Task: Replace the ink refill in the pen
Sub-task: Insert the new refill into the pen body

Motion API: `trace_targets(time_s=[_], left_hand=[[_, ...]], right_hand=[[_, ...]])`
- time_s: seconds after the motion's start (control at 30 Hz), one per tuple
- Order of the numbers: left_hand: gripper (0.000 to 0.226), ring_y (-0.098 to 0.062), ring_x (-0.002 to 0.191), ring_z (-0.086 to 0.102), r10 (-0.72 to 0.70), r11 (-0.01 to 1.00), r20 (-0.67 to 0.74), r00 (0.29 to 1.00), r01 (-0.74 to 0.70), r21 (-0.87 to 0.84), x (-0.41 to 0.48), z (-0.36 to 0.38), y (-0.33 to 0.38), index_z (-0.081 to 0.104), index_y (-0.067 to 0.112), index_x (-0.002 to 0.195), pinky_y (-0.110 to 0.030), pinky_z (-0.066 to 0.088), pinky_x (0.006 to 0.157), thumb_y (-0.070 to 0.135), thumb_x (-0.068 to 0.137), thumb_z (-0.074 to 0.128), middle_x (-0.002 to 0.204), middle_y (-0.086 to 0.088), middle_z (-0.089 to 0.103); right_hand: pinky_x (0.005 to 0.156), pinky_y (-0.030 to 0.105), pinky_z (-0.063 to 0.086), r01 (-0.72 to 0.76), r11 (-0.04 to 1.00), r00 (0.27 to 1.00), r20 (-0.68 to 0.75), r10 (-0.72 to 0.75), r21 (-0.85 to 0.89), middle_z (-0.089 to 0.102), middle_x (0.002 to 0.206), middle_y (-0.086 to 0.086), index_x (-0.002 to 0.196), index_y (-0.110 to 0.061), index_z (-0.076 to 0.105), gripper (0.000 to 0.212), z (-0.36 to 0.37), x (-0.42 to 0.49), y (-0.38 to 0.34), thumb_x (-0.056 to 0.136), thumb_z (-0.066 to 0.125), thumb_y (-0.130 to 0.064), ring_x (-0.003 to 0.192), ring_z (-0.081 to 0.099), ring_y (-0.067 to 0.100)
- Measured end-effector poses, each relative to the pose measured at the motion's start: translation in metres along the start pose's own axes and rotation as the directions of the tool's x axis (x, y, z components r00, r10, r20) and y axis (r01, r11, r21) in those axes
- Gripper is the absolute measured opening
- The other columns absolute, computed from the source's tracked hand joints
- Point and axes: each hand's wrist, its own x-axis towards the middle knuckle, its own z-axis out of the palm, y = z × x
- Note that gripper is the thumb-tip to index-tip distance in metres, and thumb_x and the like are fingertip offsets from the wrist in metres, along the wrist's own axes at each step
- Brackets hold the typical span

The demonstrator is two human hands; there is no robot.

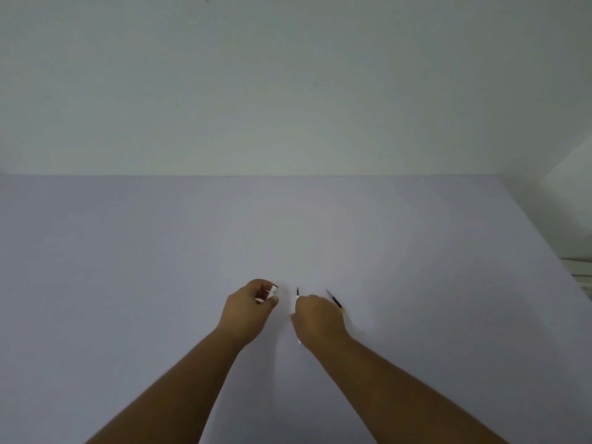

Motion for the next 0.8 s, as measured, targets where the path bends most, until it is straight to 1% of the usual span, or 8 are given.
trace_targets(time_s=[0.1,0.2,0.27,0.33,0.43,0.53,0.63,0.8], left_hand=[[0.017,-0.013,0.078,0.059,-0.031,0.999,0.0,1.0,0.031,-0.015,0.0,-0.004,-0.007,0.064,0.022,0.103,-0.027,0.051,0.07,0.027,0.086,0.063,0.09,0.007,0.063],[0.016,-0.005,0.073,0.057,-0.031,1.0,-0.002,1.0,0.031,-0.001,0.0,-0.006,-0.011,0.066,0.021,0.1,-0.019,0.045,0.066,0.026,0.085,0.065,0.081,0.014,0.06],[0.016,-0.004,0.075,0.056,-0.027,0.999,-0.002,1.0,0.027,0.017,-0.001,-0.007,-0.013,0.067,0.021,0.1,-0.015,0.041,0.065,0.026,0.085,0.066,0.083,0.012,0.061],[0.016,-0.005,0.077,0.056,-0.025,0.999,0.0,1.0,0.025,0.025,-0.001,-0.007,-0.014,0.068,0.02,0.1,-0.014,0.04,0.065,0.024,0.084,0.067,0.085,0.009,0.063],[0.018,-0.008,0.078,0.058,-0.023,0.999,0.013,1.0,0.023,0.027,-0.001,-0.008,-0.012,0.07,0.019,0.101,-0.019,0.042,0.071,0.021,0.083,0.069,0.092,0.004,0.067],[0.018,-0.014,0.083,0.059,-0.026,0.999,0.044,0.999,0.025,0.032,0.0,-0.008,-0.008,0.07,0.018,0.101,-0.021,0.044,0.072,0.019,0.083,0.069,0.093,0.003,0.065],[0.011,-0.013,0.077,0.058,-0.018,1.0,0.071,0.997,0.018,0.008,0.001,-0.006,-0.003,0.07,0.023,0.091,-0.017,0.043,0.06,0.016,0.082,0.069,0.086,0.003,0.066],[0.009,-0.007,0.07,0.056,0.006,1.0,0.084,0.996,-0.005,-0.015,-0.001,-0.001,0.009,0.068,0.029,0.084,-0.016,0.041,0.056,0.02,0.083,0.069,0.08,0.009,0.064]], right_hand=[[0.084,0.033,0.05,-0.025,1.0,1.0,-0.01,0.025,0.012,0.064,0.114,0.011,0.104,-0.007,0.062,0.018,0.006,-0.002,-0.005,0.09,0.051,-0.008,0.106,0.06,0.026],[0.089,0.032,0.047,-0.063,0.997,0.998,-0.012,0.064,0.048,0.063,0.117,0.011,0.105,-0.006,0.061,0.02,0.005,-0.003,-0.007,0.09,0.049,-0.008,0.113,0.057,0.025],[0.083,0.033,0.048,-0.101,0.991,0.995,0.015,0.1,0.088,0.064,0.114,0.012,0.101,-0.005,0.062,0.02,0.003,-0.005,-0.009,0.087,0.048,-0.007,0.108,0.059,0.027],[0.068,0.031,0.047,-0.16,0.964,0.987,0.028,0.157,0.214,0.067,0.102,0.01,0.093,-0.006,0.062,0.017,-0.002,-0.005,-0.012,0.085,0.049,-0.013,0.092,0.063,0.027],[0.051,0.022,0.04,-0.188,0.827,0.969,-0.038,0.244,0.53,0.064,0.076,0.003,0.083,-0.011,0.062,0.014,-0.016,-0.002,-0.011,0.081,0.056,-0.024,0.062,0.059,0.015],[0.054,0.022,0.042,-0.123,0.587,0.944,-0.088,0.318,0.8,0.059,0.07,-0.003,0.084,-0.011,0.062,0.012,-0.034,-0.002,-0.007,0.081,0.059,-0.022,0.06,0.053,0.014],[0.064,0.033,0.049,-0.083,0.426,0.936,-0.076,0.343,0.901,0.068,0.079,0.006,0.079,-0.016,0.063,0.008,-0.044,-0.004,-0.004,0.081,0.058,-0.022,0.064,0.055,0.018],[0.053,0.023,0.046,-0.077,0.377,0.94,-0.059,0.337,0.923,0.071,0.08,0.006,0.069,-0.025,0.061,0.014,-0.044,-0.009,0.0,0.082,0.058,-0.022,0.059,0.054,0.013]])
